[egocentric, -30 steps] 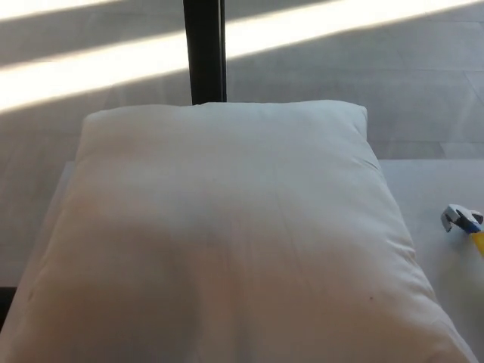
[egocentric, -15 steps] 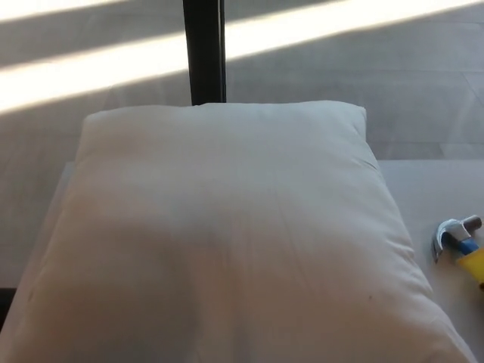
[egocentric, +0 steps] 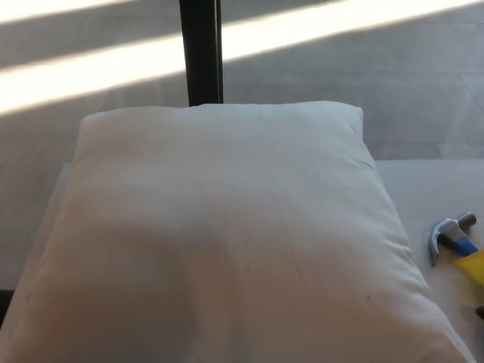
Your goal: A hammer is kept on the right hand side and a pillow is kept on the left hand side on the desk infront of the robot and the robot uses its right hand to pick up the hammer and makes a downward swinging motion to hit the pillow
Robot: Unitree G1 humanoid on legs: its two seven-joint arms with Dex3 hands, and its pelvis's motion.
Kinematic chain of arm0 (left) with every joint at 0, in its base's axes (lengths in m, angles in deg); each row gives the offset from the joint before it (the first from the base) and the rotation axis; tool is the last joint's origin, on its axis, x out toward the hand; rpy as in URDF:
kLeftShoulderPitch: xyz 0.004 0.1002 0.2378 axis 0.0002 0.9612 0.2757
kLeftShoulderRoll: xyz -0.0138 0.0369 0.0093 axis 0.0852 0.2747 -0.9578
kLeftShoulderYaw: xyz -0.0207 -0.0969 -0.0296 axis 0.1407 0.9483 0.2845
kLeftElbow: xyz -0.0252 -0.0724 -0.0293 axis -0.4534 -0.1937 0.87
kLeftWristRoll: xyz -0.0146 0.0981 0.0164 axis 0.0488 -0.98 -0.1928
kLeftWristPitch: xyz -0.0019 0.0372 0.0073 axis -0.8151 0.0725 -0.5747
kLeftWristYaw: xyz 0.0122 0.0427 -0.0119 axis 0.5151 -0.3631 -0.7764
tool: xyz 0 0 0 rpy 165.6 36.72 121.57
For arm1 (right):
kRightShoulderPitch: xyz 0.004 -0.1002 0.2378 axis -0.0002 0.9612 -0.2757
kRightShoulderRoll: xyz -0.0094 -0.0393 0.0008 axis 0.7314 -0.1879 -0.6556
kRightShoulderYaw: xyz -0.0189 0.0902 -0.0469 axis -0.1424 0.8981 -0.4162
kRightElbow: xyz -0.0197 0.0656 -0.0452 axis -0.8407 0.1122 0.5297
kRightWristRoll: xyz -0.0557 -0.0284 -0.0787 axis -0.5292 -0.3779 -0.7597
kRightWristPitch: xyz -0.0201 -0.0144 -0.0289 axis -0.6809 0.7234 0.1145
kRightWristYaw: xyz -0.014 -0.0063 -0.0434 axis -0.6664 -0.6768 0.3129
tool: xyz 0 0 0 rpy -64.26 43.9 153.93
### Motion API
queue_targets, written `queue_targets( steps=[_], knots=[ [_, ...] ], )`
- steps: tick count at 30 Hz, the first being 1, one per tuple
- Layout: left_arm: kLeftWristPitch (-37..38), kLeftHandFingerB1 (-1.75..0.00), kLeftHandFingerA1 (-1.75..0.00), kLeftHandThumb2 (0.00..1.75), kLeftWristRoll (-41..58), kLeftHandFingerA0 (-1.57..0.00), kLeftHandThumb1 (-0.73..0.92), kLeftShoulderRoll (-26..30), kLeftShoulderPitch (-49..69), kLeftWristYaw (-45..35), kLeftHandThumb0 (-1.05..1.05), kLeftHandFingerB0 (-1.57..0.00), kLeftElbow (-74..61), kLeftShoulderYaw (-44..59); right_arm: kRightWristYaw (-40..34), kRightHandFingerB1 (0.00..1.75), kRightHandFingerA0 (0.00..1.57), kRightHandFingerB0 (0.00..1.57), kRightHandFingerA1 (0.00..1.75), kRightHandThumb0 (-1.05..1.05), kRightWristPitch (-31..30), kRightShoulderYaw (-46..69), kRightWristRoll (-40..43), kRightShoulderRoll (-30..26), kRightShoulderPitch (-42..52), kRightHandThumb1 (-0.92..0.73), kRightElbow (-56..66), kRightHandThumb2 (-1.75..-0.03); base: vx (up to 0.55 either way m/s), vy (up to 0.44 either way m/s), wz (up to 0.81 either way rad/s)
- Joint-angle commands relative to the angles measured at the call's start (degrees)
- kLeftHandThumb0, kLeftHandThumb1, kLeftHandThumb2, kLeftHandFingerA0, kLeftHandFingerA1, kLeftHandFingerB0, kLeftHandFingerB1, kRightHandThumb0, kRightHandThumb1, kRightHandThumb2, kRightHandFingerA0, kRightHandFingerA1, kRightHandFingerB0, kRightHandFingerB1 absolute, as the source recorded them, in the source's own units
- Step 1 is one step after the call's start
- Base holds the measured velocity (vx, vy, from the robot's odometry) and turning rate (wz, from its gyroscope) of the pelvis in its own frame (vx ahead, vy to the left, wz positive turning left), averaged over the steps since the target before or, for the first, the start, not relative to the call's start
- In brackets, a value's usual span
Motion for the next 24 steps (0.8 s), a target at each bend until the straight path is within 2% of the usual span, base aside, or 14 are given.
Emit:
queue_targets(
  steps=[1,3,4,8,9,10,14,15,16,17,20,21,23,24],
  knots=[
    [1.11,-0.51,-0.55,0.64,0.14,-0.61,0.80,1.04,-0.14,0.78,-0.63,-0.57,0.53,0.18,7.89,0.00,0.00,0.00,0.00,-1.05,-3.17,8.11,4.71,-3.21,2.40,-0.86,4.49,-0.67,0.00,0.000,0.00],
    [1.13,-0.48,-0.55,0.64,-0.16,-0.57,0.81,1.13,-0.12,0.86,-0.64,-0.55,0.53,-0.13,8.73,0.00,0.00,0.00,0.00,-1.05,-3.27,9.87,4.80,-3.22,3.08,-0.86,5.24,-0.66,0.00,0.000,0.00],
    [0.86,-0.49,-0.55,0.64,-0.44,-0.58,0.82,1.29,-0.04,0.69,-0.64,-0.55,0.42,-0.47,9.43,0.01,0.00,0.00,0.00,-1.04,-2.88,12.58,6.36,-3.70,4.11,-0.66,5.70,-0.99,0.00,0.000,0.00],
    [0.17,-0.48,-0.55,0.64,-0.20,-0.58,0.82,1.42,-0.10,0.57,-0.64,-0.56,0.26,-0.49,10.76,0.03,0.00,0.00,0.00,-1.01,-2.68,20.54,9.57,-4.29,7.32,-0.64,7.19,-1.01,0.00,0.000,0.00],
    [0.20,-0.48,-0.55,0.64,-0.37,-0.61,0.81,1.60,-0.32,1.20,-0.64,-0.58,0.23,-0.58,10.16,0.00,0.00,0.00,0.16,-1.04,-1.40,24.19,11.80,-4.39,8.78,-0.69,7.23,-1.10,0.00,0.000,0.00],
    [1.04,-0.49,-0.56,0.65,-0.80,-0.60,0.83,1.70,-0.16,0.99,-0.64,-0.54,0.09,-1.00,9.36,0.00,0.00,0.00,0.16,-1.04,-0.18,27.54,12.89,-4.48,10.05,-0.69,6.81,-1.10,0.00,0.000,0.00],
    [1.21,-0.48,-0.56,0.64,-1.01,-0.65,0.82,1.77,-0.56,1.20,-0.66,-0.56,0.53,-1.27,6.23,0.03,0.00,0.05,0.10,-1.02,-0.67,39.50,17.55,-4.17,12.05,-0.64,3.60,-1.06,0.00,0.000,0.00],
    [1.38,-0.49,-0.55,0.64,-0.17,-0.64,0.82,1.65,-0.34,0.23,-0.65,-0.53,0.25,-0.64,4.76,0.01,0.00,0.18,0.04,-1.05,0.61,45.71,20.63,-4.06,13.68,-0.68,1.85,-1.02,0.00,0.000,0.00],
    [0.42,-0.49,-0.55,0.64,0.56,-0.66,0.80,1.59,-1.02,0.29,-0.65,-0.55,0.38,-0.02,4.67,0.12,0.00,0.01,0.00,-0.88,0.58,47.66,21.09,-4.69,14.28,-0.58,0.69,-0.90,0.00,0.000,0.00],
    [0.22,-0.47,-0.54,0.64,0.47,-0.64,0.81,1.67,-1.06,0.34,-0.64,-0.53,0.33,-0.13,4.27,0.06,0.00,0.05,0.12,-0.97,1.20,48.83,21.13,-4.81,14.58,-0.65,-0.24,-1.04,0.00,0.000,0.00],
    [0.80,-0.48,-0.54,0.64,-0.06,-0.65,0.81,1.91,-0.98,0.17,-0.65,-0.52,-0.03,-0.64,2.30,0.01,0.00,0.02,0.03,-1.05,2.13,52.84,20.61,-6.29,15.91,-0.73,-5.67,-1.07,0.00,0.000,0.00],
    [0.61,-0.48,-0.55,0.64,-0.17,-0.65,0.81,1.99,-1.07,0.29,-0.65,-0.52,-0.11,-0.75,2.31,0.05,0.00,0.06,0.00,-1.04,1.71,55.42,22.38,-5.94,15.89,-0.70,-7.29,-1.03,0.00,0.000,0.00],
    [0.62,-0.47,-0.55,0.64,-0.16,-0.63,0.82,1.99,-1.26,0.39,-0.64,-0.52,0.48,-0.64,4.28,0.09,0.00,0.00,0.00,-0.85,3.17,59.79,24.85,-6.25,18.06,-0.60,-11.04,-0.88,0.00,0.000,0.00],
    [0.55,-0.50,-0.56,0.64,-0.18,-0.65,0.81,1.98,-1.23,0.52,-0.64,-0.57,0.47,-0.66,4.43,0.14,0.00,0.00,0.00,-0.84,3.67,60.53,24.84,-6.23,18.54,-0.80,-12.13,-0.64,0.00,0.000,0.00]
  ],
)
